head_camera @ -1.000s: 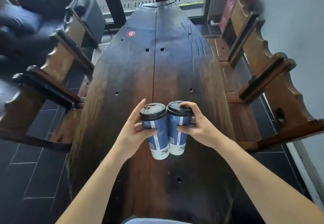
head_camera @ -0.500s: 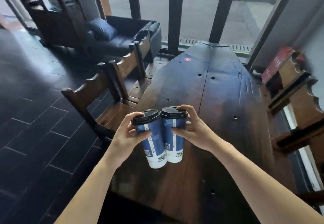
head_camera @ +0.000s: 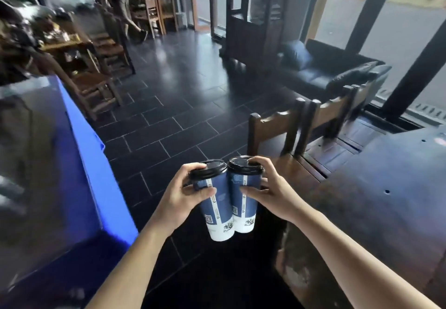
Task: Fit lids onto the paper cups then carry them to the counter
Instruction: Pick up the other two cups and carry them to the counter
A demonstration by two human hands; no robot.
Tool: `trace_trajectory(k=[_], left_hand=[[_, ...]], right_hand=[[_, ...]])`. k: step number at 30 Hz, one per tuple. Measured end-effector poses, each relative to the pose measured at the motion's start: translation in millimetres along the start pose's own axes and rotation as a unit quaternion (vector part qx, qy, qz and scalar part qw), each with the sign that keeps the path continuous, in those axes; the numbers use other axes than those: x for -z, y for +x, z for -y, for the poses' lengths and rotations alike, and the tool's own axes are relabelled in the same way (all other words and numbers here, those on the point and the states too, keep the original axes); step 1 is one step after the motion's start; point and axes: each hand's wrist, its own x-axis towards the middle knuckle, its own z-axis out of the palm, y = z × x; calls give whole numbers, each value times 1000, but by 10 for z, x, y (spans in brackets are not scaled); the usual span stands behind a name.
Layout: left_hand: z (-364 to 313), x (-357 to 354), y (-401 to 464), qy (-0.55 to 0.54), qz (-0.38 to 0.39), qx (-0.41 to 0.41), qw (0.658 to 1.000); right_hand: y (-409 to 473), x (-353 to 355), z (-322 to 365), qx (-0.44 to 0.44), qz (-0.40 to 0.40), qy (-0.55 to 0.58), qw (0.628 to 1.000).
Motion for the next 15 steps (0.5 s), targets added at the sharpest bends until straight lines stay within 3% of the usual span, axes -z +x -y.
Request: trace_trajectory(k=[8,15], left_hand=[[220,1221,-91,33,-218,-6,975],[465,1891,297,55,-341,9,939]], right_hand=[[1174,-924,386,71,59,41,995],[2327,-1548,343,82,108,87,987]])
